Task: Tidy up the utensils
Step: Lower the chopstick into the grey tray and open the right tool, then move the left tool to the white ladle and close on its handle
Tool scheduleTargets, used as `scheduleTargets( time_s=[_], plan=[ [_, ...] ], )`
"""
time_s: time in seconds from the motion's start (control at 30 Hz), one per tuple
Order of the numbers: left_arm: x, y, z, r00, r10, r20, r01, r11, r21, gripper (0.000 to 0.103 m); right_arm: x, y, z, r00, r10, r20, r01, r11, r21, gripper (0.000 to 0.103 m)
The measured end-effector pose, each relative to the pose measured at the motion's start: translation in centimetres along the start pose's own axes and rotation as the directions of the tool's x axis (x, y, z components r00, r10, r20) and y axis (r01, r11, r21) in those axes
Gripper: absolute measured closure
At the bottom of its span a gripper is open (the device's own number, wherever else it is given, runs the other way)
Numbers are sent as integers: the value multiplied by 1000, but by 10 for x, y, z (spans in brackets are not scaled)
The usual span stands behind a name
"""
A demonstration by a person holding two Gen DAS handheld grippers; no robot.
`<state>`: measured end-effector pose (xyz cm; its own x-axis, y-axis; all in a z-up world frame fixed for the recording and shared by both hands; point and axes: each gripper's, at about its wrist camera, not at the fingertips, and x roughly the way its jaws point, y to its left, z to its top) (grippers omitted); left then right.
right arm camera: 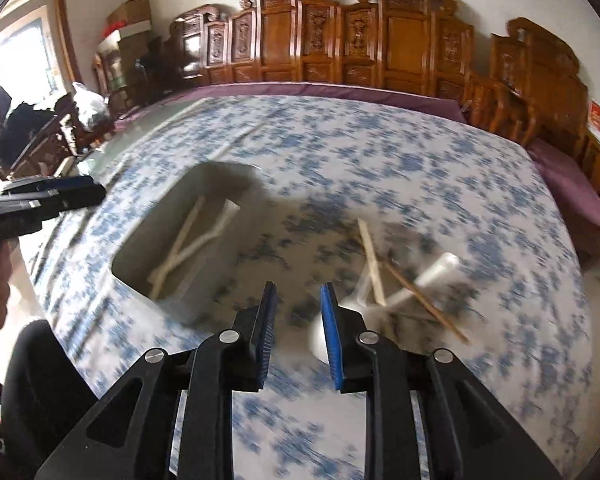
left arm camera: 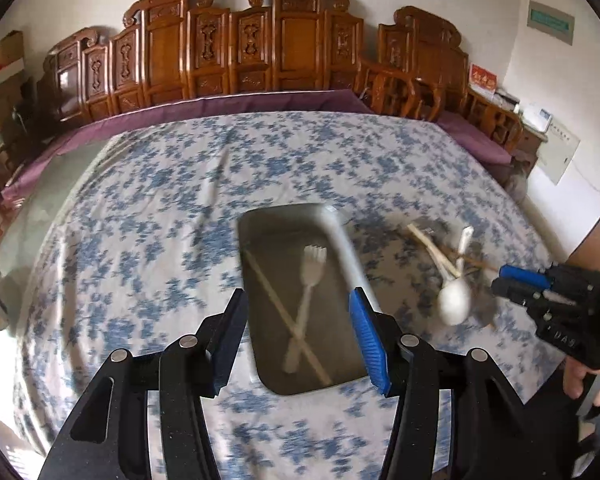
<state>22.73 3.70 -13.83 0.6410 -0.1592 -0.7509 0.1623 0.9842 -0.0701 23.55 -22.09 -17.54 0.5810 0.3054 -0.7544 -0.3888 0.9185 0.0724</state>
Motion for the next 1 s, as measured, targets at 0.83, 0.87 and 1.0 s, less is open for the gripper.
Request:
scheduleTargets(
  time_s=[0.83,0.87,1.0],
  plan=[
    [81,-150,-14,984,-94,-153,121,978,173,52,-25,-104,-59,994,-99,-46,103,991,88,76],
    [86,-154,-15,982,-97,-160,125,977,174,52,-24,-106,-59,994,-94,-47,98,991,92,76],
    [110,-168,-15,975,-123,-185,153,976,157,52,-24,-110,-60,995,-82,-51,88,991,106,76]
  ],
)
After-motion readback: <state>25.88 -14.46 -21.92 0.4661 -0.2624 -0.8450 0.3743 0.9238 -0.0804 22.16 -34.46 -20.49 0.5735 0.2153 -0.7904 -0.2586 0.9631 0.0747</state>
